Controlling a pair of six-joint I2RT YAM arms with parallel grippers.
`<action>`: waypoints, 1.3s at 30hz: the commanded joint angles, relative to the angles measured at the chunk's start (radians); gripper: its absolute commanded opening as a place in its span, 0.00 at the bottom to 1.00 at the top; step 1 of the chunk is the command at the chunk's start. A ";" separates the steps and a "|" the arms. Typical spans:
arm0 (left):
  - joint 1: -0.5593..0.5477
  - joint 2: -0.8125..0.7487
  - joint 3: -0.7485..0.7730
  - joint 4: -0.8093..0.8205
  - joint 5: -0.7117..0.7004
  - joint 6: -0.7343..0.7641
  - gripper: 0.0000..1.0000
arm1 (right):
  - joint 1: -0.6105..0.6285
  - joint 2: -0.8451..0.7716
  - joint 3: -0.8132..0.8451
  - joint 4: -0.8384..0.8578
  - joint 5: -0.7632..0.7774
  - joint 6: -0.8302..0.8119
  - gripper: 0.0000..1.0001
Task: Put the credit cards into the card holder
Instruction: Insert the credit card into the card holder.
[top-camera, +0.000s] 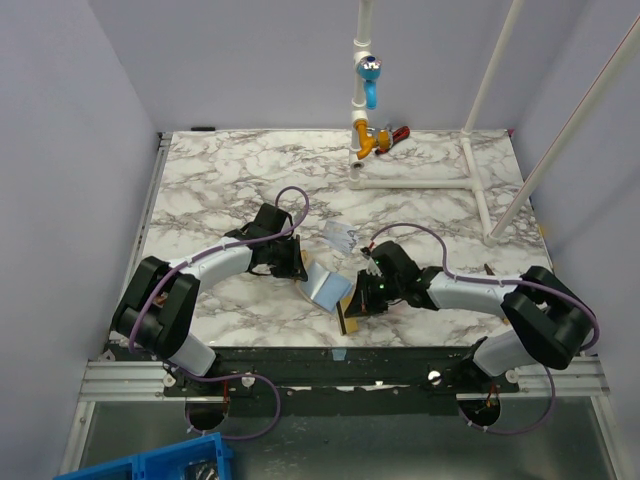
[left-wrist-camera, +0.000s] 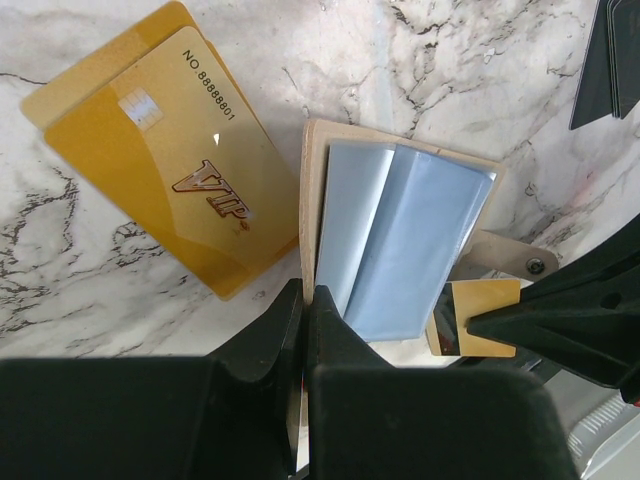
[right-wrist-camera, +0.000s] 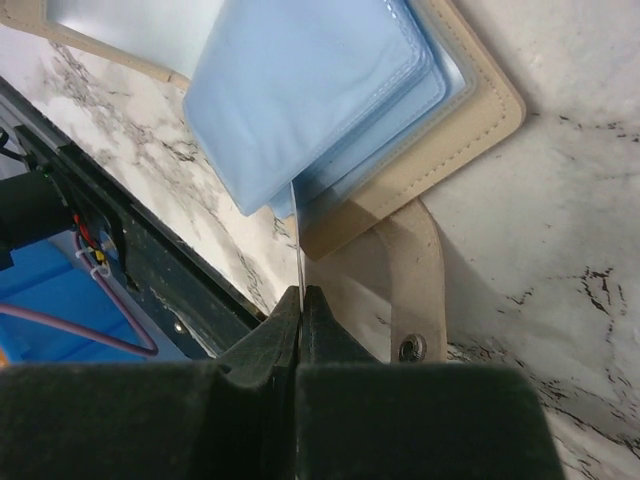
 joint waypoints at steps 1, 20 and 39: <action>-0.008 -0.018 0.012 0.001 -0.007 0.012 0.00 | -0.015 0.009 0.000 0.032 -0.003 -0.014 0.01; -0.014 -0.019 0.013 0.001 -0.011 0.018 0.00 | -0.022 -0.043 0.081 -0.035 -0.019 -0.034 0.01; -0.011 -0.033 0.041 -0.008 0.007 0.016 0.25 | -0.022 0.016 0.162 -0.022 -0.034 -0.044 0.01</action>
